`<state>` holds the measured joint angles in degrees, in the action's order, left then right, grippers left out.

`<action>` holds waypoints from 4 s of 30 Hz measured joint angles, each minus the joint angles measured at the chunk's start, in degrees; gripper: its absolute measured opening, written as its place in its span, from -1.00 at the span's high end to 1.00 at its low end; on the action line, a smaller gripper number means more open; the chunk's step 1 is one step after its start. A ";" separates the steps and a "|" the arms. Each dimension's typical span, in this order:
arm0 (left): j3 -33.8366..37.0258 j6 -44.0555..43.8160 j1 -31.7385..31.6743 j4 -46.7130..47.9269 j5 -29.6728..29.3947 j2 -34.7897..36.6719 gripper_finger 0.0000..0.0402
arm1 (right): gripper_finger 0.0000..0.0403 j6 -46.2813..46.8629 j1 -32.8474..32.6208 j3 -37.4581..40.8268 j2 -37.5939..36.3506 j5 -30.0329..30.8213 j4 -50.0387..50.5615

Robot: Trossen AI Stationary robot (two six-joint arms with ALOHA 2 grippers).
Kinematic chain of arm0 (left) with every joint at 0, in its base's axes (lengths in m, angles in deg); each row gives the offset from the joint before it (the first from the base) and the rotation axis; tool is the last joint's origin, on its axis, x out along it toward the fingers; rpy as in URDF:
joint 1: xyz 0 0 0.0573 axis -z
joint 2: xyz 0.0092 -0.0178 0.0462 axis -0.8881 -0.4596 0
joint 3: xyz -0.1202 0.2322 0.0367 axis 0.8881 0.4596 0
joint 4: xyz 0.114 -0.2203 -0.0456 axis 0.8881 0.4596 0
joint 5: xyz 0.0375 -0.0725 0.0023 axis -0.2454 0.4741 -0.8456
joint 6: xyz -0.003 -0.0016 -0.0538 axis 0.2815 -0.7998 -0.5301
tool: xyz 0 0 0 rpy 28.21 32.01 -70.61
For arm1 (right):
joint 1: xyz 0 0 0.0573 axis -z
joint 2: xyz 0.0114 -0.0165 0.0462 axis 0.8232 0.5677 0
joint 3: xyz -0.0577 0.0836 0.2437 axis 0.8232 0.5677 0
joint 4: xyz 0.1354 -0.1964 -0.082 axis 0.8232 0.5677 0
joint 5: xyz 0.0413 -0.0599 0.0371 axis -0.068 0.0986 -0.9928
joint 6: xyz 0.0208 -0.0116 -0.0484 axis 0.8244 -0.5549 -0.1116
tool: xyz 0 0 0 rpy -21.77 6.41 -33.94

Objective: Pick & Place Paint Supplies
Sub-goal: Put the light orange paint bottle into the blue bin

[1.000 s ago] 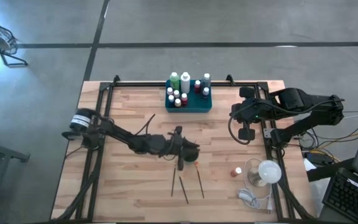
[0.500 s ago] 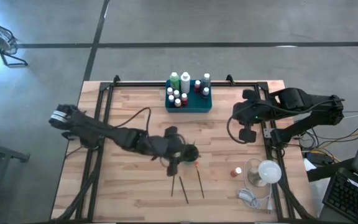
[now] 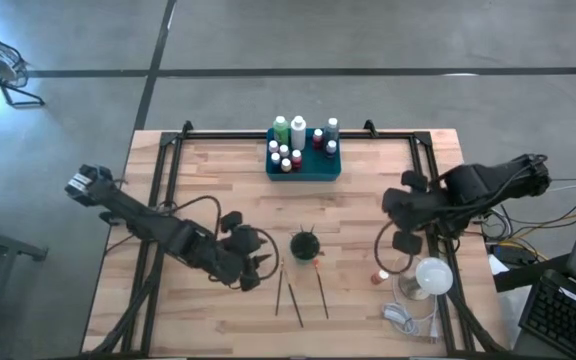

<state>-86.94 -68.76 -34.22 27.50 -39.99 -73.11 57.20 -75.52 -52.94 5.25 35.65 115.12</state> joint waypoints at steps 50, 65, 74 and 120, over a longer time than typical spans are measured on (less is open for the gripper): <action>0.83 -13.69 1.36 20.13 3.11 -1.90 0.13 | -0.31 16.64 -16.26 18.69 14.73 -8.85 -18.34; 5.55 -18.32 1.32 18.97 4.25 -1.95 0.13 | -0.09 19.68 -17.39 26.66 14.12 -10.09 -26.07; 5.55 -18.24 1.32 18.84 4.25 -1.95 0.13 | 0.03 20.31 -17.39 27.60 14.10 -10.13 -28.66; 5.46 -18.13 1.36 18.44 5.14 -1.95 0.13 | 0.44 1.39 0.83 25.49 3.57 -8.17 -24.46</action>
<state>-81.48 -86.89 -32.86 45.94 -34.85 -75.06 58.59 -74.69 -27.45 8.82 27.48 90.66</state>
